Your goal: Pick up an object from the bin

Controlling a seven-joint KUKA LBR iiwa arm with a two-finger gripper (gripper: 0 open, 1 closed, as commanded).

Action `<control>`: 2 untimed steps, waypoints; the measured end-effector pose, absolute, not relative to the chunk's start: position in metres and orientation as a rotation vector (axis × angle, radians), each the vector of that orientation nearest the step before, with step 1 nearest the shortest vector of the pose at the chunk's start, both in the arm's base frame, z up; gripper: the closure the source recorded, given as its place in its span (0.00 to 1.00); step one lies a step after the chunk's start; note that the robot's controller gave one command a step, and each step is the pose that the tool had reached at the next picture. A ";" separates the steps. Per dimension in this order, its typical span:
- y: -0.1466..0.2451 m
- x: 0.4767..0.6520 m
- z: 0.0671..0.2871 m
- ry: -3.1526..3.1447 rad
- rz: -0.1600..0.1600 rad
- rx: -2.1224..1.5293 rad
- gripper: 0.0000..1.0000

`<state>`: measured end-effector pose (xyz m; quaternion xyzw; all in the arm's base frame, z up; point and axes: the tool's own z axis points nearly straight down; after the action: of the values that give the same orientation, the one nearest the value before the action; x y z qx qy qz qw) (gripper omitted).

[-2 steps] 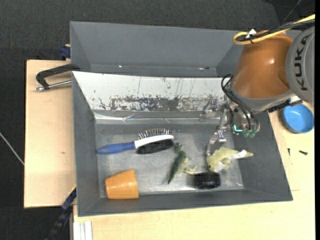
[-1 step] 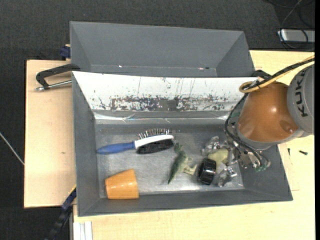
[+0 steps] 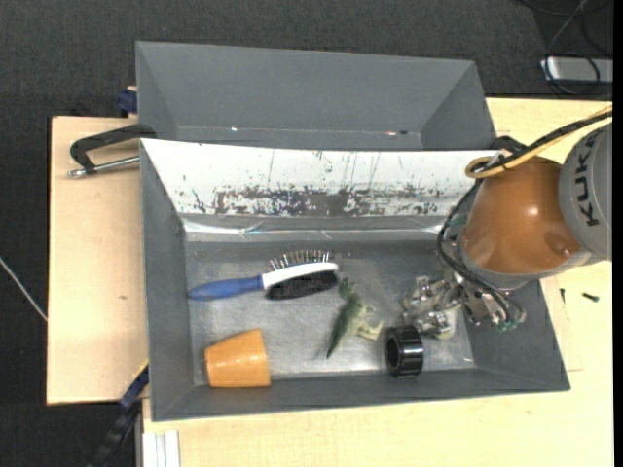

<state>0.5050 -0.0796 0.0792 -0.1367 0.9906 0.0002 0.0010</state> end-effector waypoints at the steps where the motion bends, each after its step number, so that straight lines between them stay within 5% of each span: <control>1: -0.020 0.503 0.074 3.001 -0.007 -0.909 1.00; 2: -0.040 0.563 0.074 2.966 0.007 -1.046 1.00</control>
Offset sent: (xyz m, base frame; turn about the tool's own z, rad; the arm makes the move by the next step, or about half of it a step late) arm -0.0059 0.0598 -0.0092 -0.3147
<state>0.5631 -0.0401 0.0736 -0.3325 0.9431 0.0023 -0.0019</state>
